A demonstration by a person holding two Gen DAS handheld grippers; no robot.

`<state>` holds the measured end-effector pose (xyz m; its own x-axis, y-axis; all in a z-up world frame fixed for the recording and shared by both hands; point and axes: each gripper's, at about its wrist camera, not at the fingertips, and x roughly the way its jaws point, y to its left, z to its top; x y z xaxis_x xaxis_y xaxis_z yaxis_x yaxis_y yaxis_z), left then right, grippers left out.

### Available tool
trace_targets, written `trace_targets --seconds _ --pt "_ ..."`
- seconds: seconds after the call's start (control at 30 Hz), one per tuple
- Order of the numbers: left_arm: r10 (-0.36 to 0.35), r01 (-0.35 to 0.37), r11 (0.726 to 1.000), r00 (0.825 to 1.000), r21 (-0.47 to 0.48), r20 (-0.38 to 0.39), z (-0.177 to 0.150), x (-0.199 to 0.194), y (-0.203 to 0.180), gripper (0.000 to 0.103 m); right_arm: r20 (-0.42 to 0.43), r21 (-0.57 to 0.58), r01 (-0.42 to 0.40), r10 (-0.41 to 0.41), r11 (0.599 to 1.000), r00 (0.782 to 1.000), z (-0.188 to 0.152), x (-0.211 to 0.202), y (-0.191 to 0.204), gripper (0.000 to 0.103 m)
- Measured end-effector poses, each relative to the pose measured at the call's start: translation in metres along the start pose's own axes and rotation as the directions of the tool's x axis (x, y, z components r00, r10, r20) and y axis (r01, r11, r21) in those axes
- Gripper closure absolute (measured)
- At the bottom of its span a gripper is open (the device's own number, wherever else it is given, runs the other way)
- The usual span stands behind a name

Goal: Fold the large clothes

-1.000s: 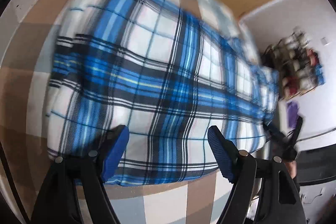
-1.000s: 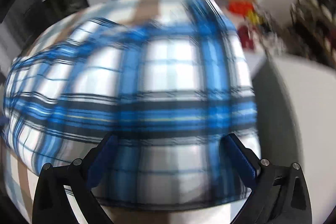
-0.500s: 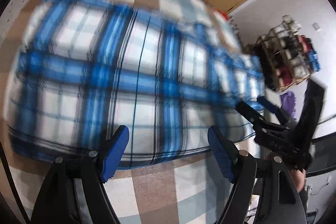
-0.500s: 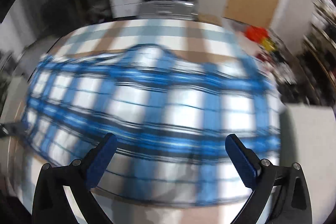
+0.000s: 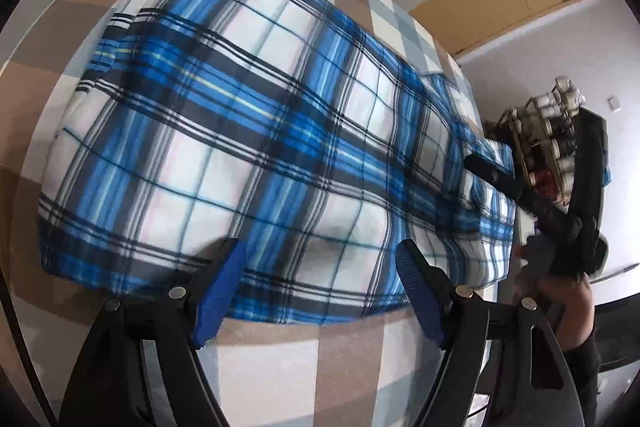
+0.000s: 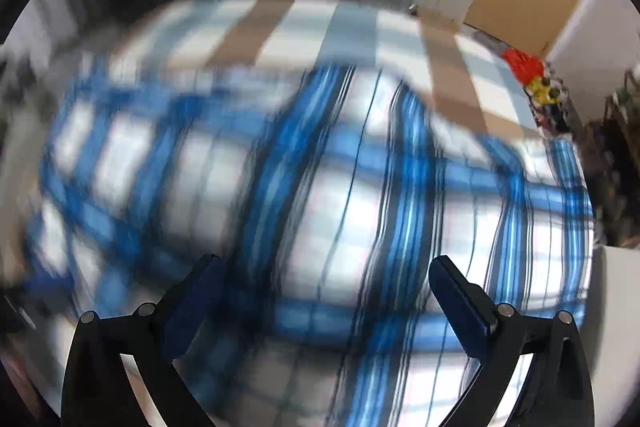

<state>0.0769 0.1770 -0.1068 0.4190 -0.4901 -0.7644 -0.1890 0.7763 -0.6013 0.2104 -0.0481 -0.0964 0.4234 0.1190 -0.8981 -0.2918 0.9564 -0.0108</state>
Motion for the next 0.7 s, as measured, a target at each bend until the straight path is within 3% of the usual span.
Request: trace_targets --seconds 0.13,0.2,0.23,0.33,0.43,0.5,0.6,0.7 --pt "-0.042 0.042 0.999 0.999 -0.025 -0.019 -0.001 -0.008 0.011 0.030 -0.050 0.029 0.045 -0.043 0.999 0.998 0.029 0.032 0.005 0.000" --pt "-0.045 0.044 0.999 0.999 -0.022 -0.025 0.000 -0.009 0.011 0.030 -0.131 0.009 0.055 -0.053 0.998 0.990 0.014 0.059 0.014 0.000" --pt "-0.037 0.036 0.999 0.999 -0.018 -0.030 0.001 -0.008 0.010 0.030 -0.095 0.037 0.026 -0.023 0.999 0.995 0.014 0.056 0.009 0.000" --pt "-0.042 0.042 0.999 0.998 -0.017 -0.036 0.004 -0.003 0.006 0.030 -0.131 -0.018 0.008 -0.010 1.000 0.991 0.022 0.046 0.002 0.001" --pt "-0.046 0.044 0.998 0.998 -0.036 -0.032 0.004 -0.003 0.009 0.030 0.017 0.025 0.083 -0.084 0.996 0.996 0.023 0.005 -0.039 0.000" --pt "-0.037 0.036 0.999 0.999 -0.034 -0.028 0.003 -0.002 0.007 0.030 0.033 0.105 0.127 -0.131 0.986 0.991 0.016 -0.007 -0.072 0.000" --pt "-0.020 0.020 1.000 1.000 -0.017 -0.015 -0.001 -0.014 0.016 0.030 0.039 0.223 0.229 -0.244 0.947 0.969 -0.007 -0.016 -0.124 0.000" --pt "-0.005 0.005 1.000 1.000 0.009 0.006 -0.005 -0.013 0.011 0.030 -0.088 0.239 0.234 -0.219 0.943 0.972 -0.030 0.008 -0.153 0.000"
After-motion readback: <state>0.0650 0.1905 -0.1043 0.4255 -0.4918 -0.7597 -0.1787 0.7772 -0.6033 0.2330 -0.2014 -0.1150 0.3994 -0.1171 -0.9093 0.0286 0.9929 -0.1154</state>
